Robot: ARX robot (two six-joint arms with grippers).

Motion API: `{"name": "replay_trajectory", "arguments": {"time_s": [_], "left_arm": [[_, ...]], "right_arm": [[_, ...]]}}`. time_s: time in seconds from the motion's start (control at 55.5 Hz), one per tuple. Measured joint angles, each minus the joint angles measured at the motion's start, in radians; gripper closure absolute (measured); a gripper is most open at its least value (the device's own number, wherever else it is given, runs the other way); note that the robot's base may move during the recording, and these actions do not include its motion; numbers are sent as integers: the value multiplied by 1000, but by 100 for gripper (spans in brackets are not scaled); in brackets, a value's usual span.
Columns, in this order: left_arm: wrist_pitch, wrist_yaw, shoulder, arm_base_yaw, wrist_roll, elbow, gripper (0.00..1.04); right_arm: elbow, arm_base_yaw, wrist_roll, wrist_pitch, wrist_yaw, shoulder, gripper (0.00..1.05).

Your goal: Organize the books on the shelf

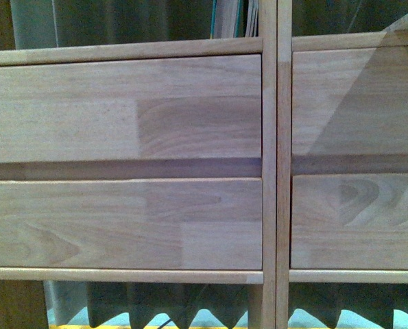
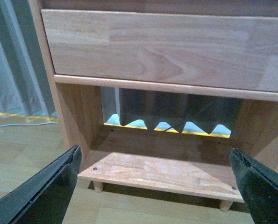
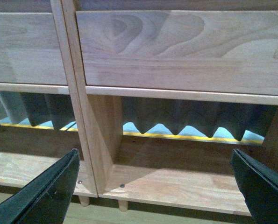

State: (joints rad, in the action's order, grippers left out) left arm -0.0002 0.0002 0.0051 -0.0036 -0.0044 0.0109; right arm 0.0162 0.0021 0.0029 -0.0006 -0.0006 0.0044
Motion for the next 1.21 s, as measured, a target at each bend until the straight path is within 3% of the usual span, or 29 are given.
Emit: {"name": "replay_trajectory", "arguments": {"time_s": [0.595,0.685,0.757,0.883,1.118,1.208], "left_arm": [[0,0,-1,0,0,0,7],[0,0,-1,0,0,0,7],[0,-1,-1,0,0,0,7],[0,0,-1,0,0,0,7],[0,0,-1,0,0,0,7],[0,0,-1,0,0,0,7]], "right_arm": [[0,0,0,0,0,0,7],[51,-36,106,-148,-111,68,7],[85,-40,214,-175,-126,131,7],[199,-36,360,-47,-162,274,7],[518,-12,631,393,-141,863,7],[640,-9,698,433,-127,1071,7]]}}
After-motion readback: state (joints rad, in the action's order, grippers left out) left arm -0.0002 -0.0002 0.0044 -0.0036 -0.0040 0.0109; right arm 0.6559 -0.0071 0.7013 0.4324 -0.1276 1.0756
